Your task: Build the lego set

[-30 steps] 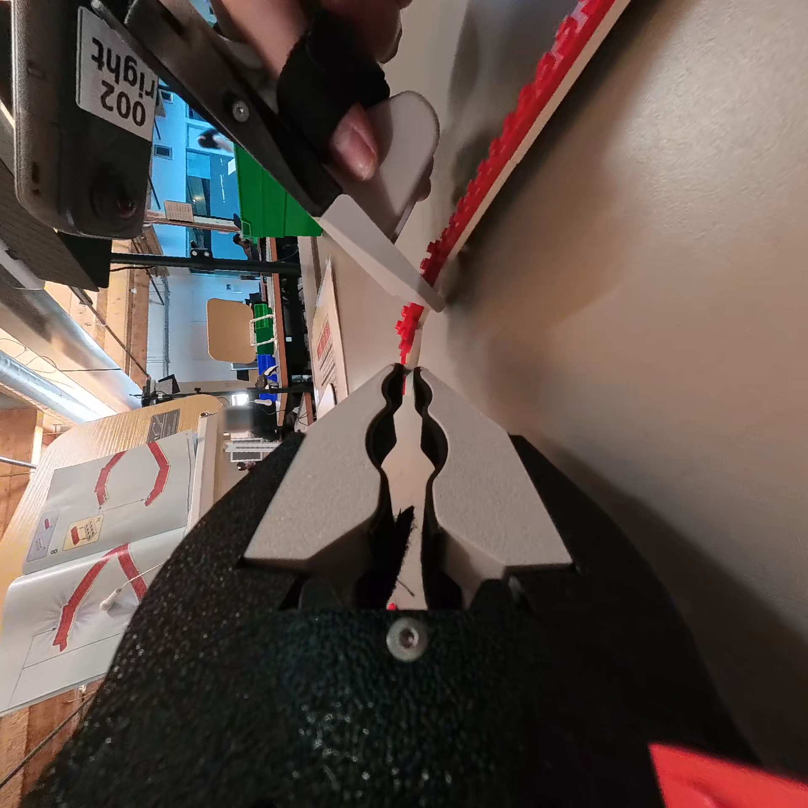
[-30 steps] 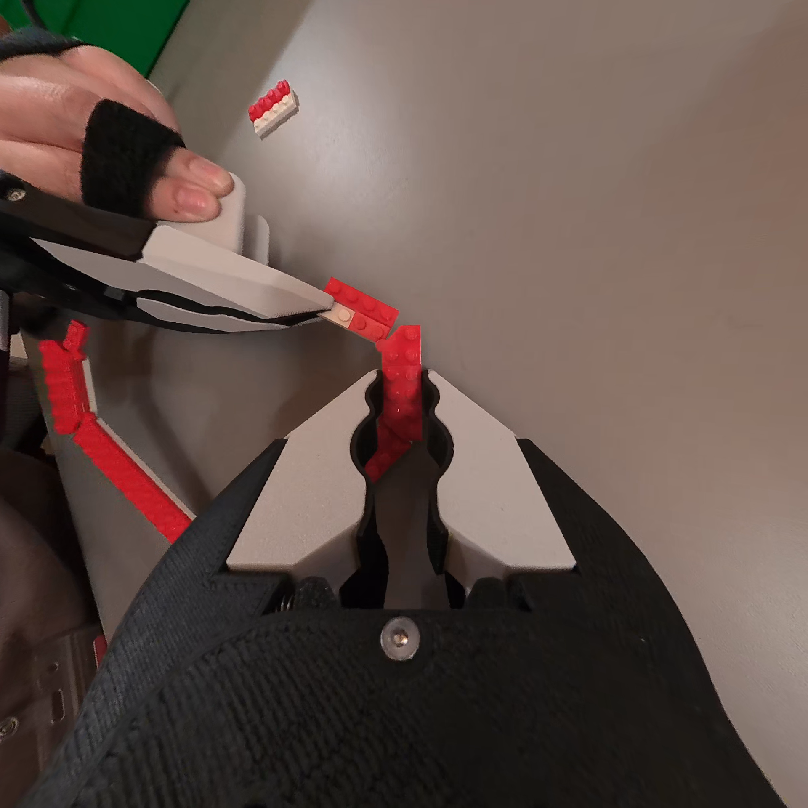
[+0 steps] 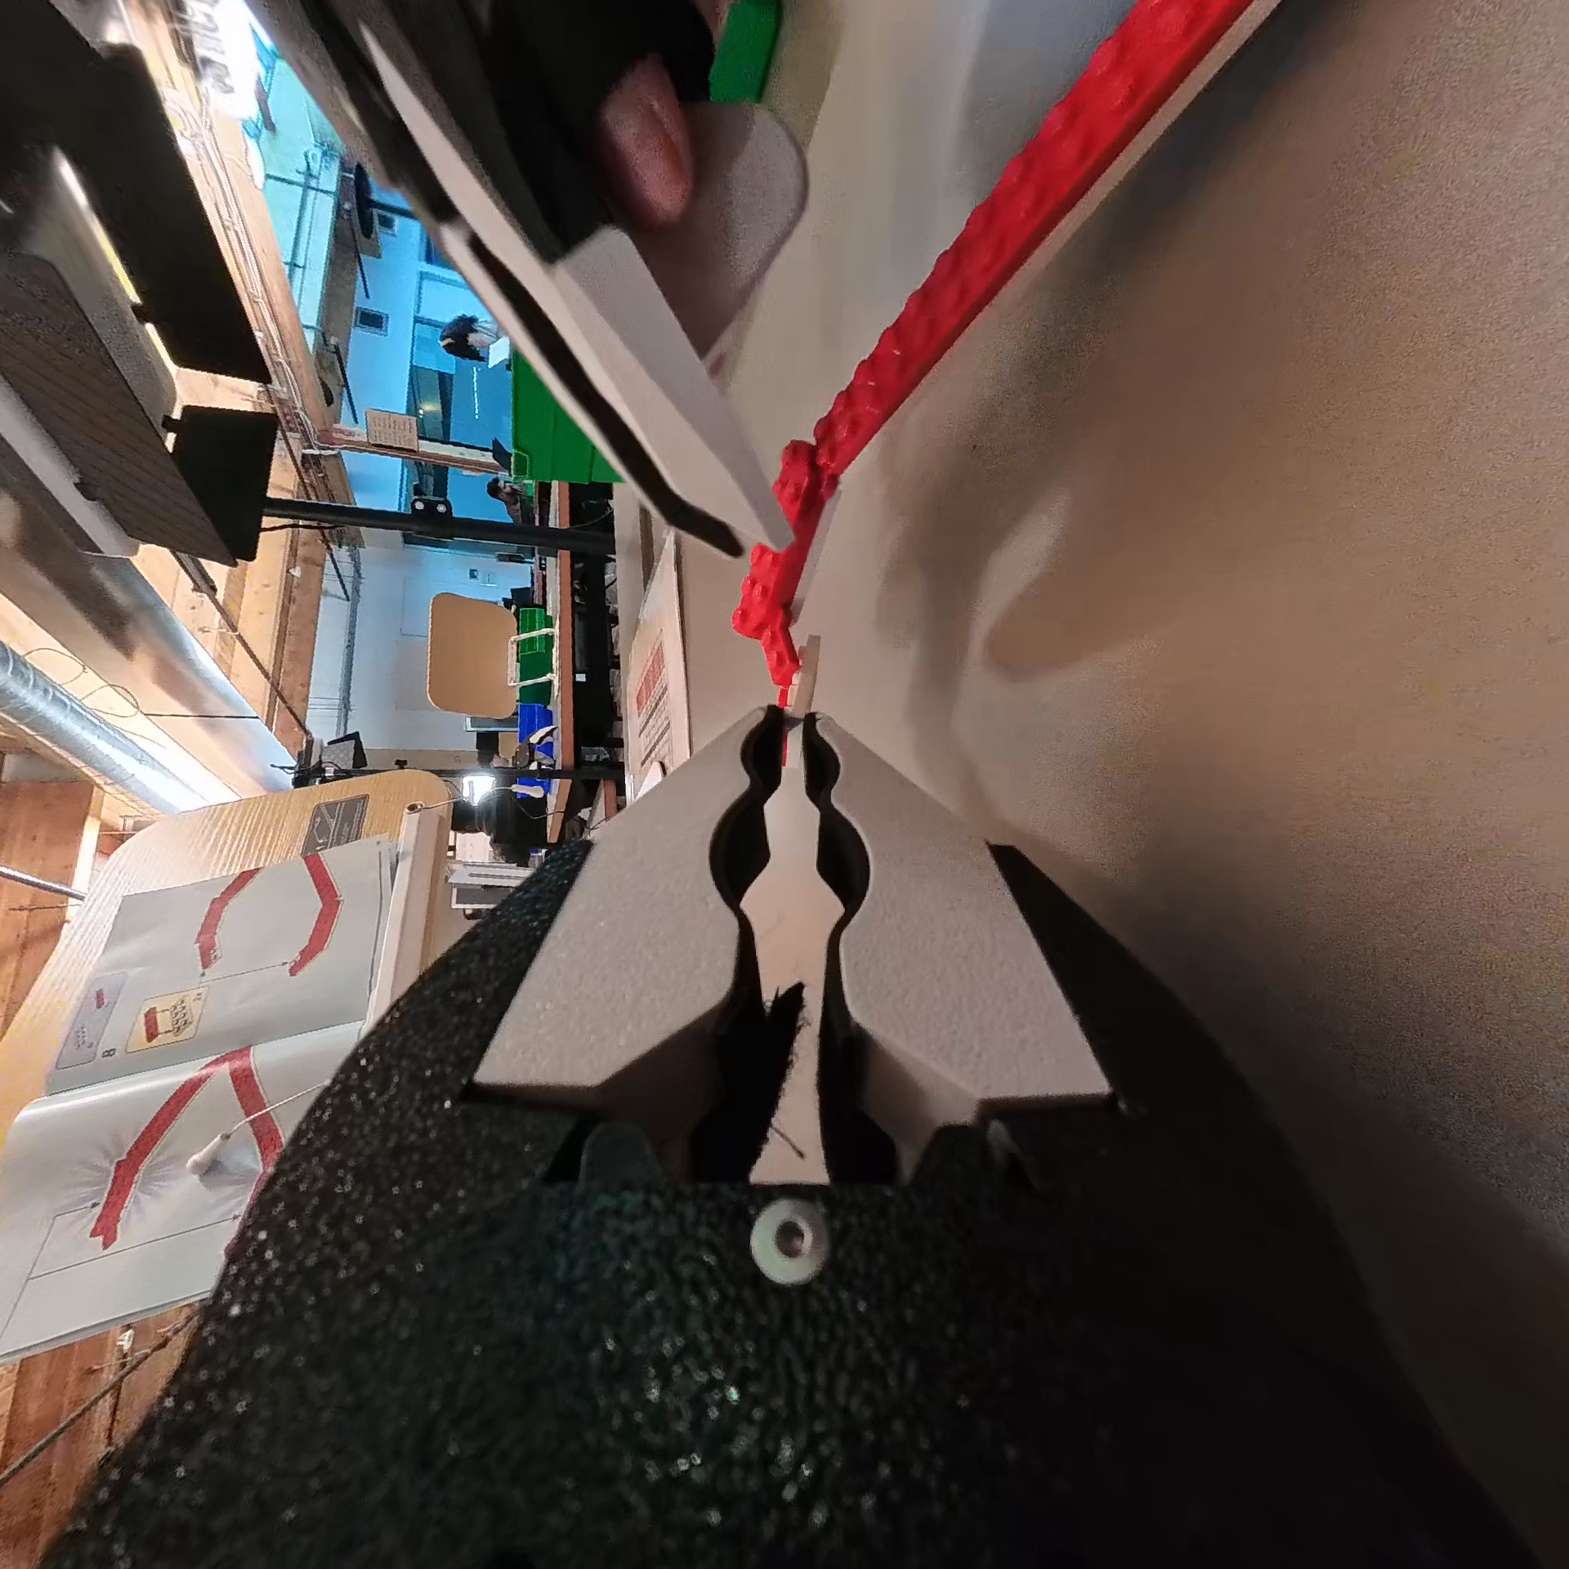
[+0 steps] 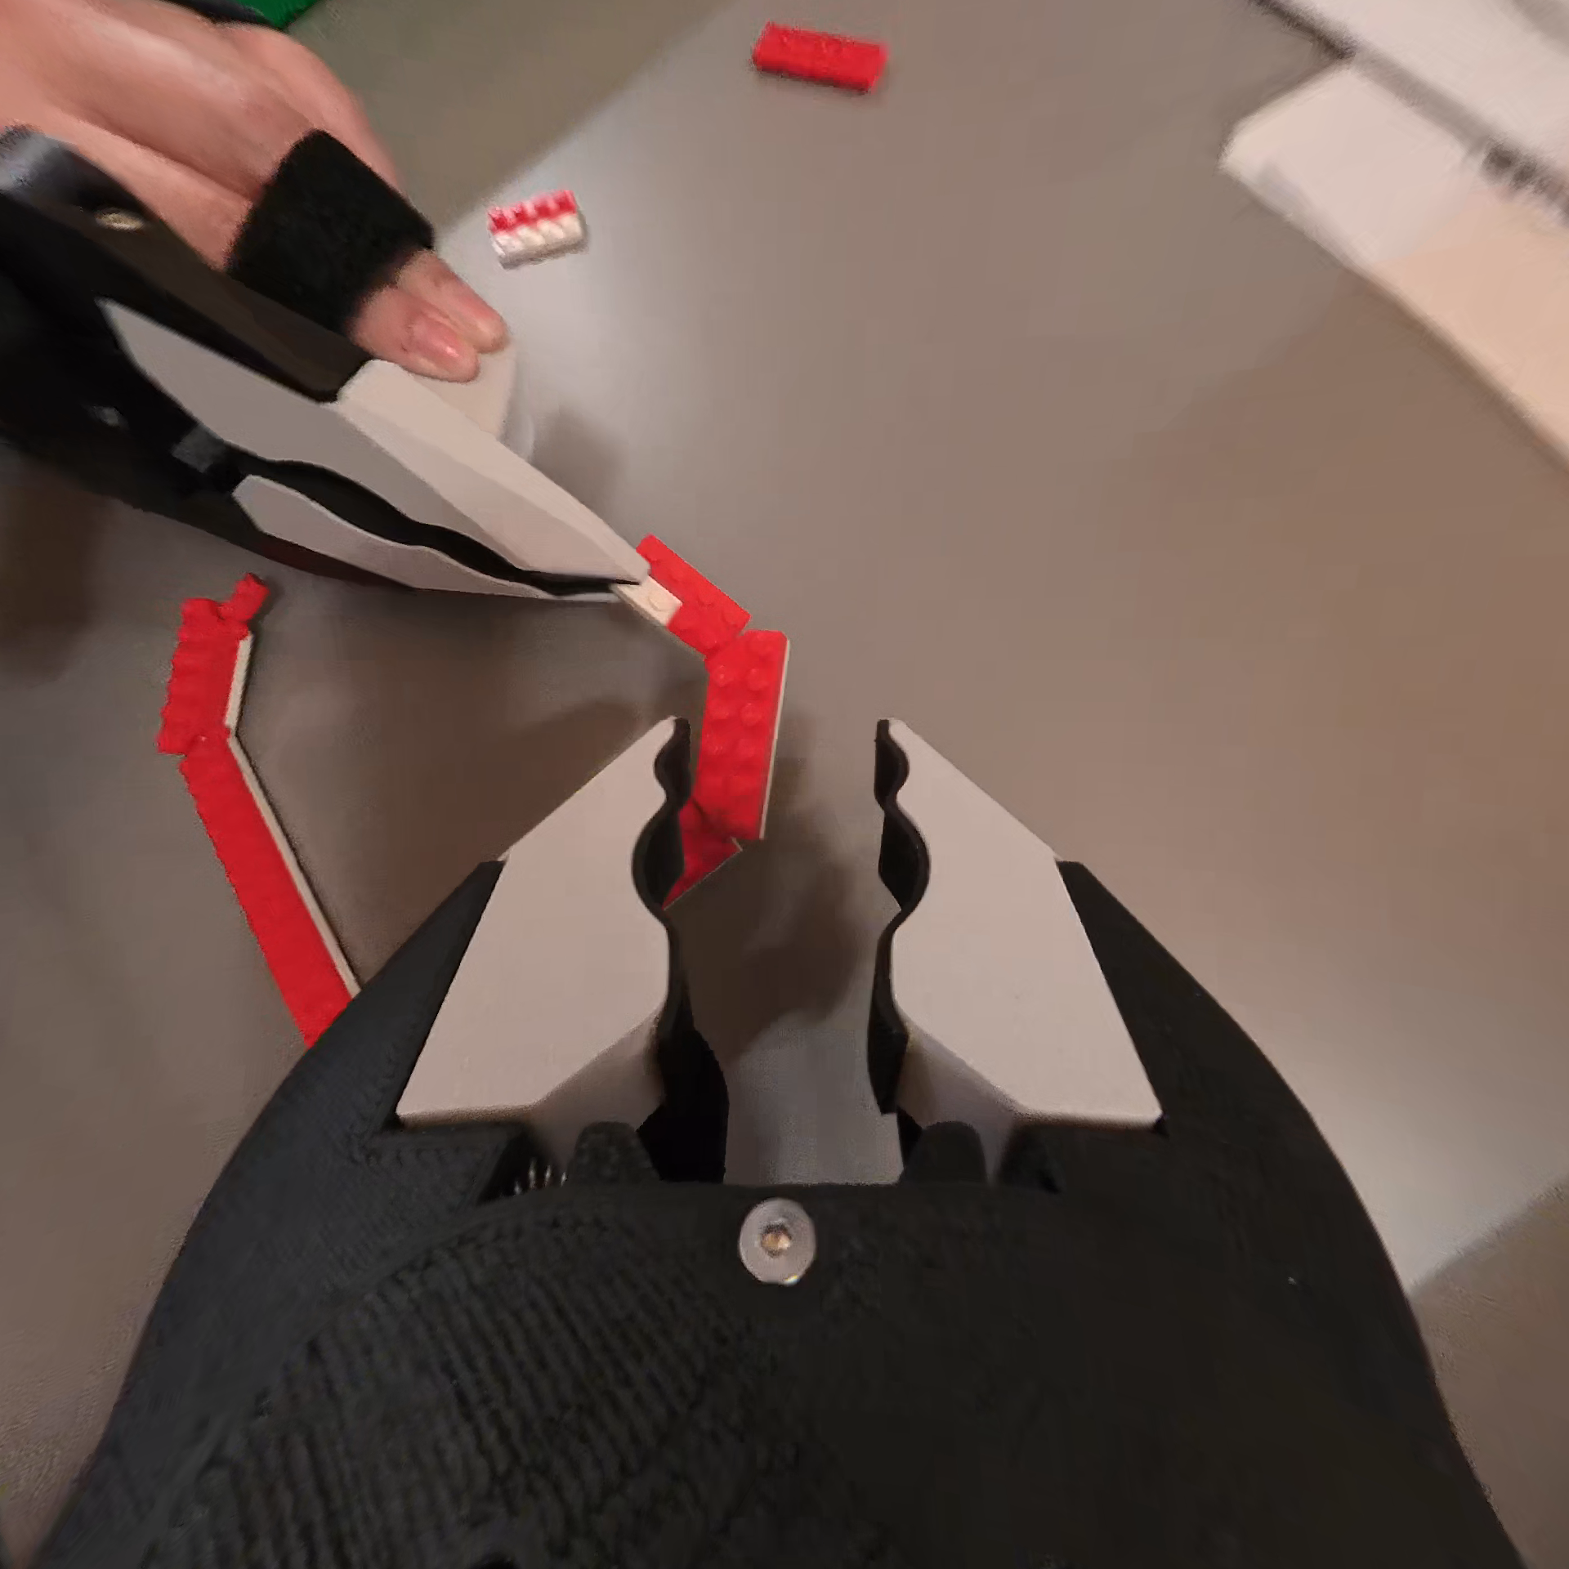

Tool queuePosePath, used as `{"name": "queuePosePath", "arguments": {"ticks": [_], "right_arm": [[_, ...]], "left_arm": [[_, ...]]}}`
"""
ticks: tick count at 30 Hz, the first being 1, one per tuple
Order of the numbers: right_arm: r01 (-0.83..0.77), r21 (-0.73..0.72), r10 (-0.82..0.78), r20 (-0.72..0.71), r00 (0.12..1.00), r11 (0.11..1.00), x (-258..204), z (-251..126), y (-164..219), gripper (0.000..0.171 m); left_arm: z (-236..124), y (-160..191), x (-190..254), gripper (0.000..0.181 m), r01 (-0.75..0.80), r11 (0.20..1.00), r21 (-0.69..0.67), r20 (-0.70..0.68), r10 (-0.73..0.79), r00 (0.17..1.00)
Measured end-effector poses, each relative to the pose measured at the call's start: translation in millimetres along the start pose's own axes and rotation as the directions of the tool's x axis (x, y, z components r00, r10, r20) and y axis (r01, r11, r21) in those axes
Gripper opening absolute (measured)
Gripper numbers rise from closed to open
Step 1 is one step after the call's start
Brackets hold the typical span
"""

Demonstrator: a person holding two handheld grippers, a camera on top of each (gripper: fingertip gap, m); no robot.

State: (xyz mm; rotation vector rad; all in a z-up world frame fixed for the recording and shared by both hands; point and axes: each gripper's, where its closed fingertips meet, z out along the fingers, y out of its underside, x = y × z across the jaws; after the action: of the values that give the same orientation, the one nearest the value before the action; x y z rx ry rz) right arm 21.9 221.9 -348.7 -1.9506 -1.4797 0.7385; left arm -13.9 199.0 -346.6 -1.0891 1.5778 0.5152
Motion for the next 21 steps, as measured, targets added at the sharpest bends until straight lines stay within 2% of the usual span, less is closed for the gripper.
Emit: {"name": "queuePosePath", "arguments": {"ticks": [2, 4, 6, 10, 12, 19, 21], "right_arm": [[0.136, 0.095, -0.132, -0.048, 0.990, 0.986, -5.2, -8.2, -14.4, 0.047], [0.307, 0.171, -0.285, -0.142, 0.948, 0.936, -15.1, -14.3, -27.1, 0.049], [0.459, 0.126, -0.420, -0.250, 0.872, 0.879, -21.5, -13.8, -26.7, 0.047], [0.668, -0.080, -0.646, -0.360, 0.673, 0.740, -33.3, 0.0, -10.9, 0.039], [0.704, -0.152, -0.696, -0.395, 0.600, 0.694, -34.1, 6.2, -7.2, 0.036], [0.685, -0.227, -0.699, -0.449, 0.557, 0.692, -27.9, 17.6, -10.0, 0.031], [0.669, -0.235, -0.692, -0.433, 0.577, 0.705, -27.9, 20.2, -9.6, 0.030]], "left_arm": [[0.1, 0.3, -0.1, 0.002, 0.002, 1.000, 0.001, 0.001, -0.002, 1.000], [0.5, 0.8, 0.3, 0.002, 0.004, 1.000, 0.000, 0.000, -0.004, 1.000], [0.6, 1.0, 0.4, 0.002, 0.005, 1.000, 0.001, 0.001, -0.005, 1.000], [0.7, 0.2, 0.5, 0.002, 0.007, 1.000, 0.004, 0.003, -0.007, 1.000], [0.9, -0.4, 0.5, 0.002, 0.008, 1.000, 0.006, 0.002, -0.008, 1.000], [2.2, 0.3, 2.0, 0.002, 0.003, 1.000, 0.001, -0.003, -0.003, 1.000], [2.7, 0.6, 2.1, 0.002, 0.002, 1.000, 0.001, -0.003, -0.002, 1.000]]}}
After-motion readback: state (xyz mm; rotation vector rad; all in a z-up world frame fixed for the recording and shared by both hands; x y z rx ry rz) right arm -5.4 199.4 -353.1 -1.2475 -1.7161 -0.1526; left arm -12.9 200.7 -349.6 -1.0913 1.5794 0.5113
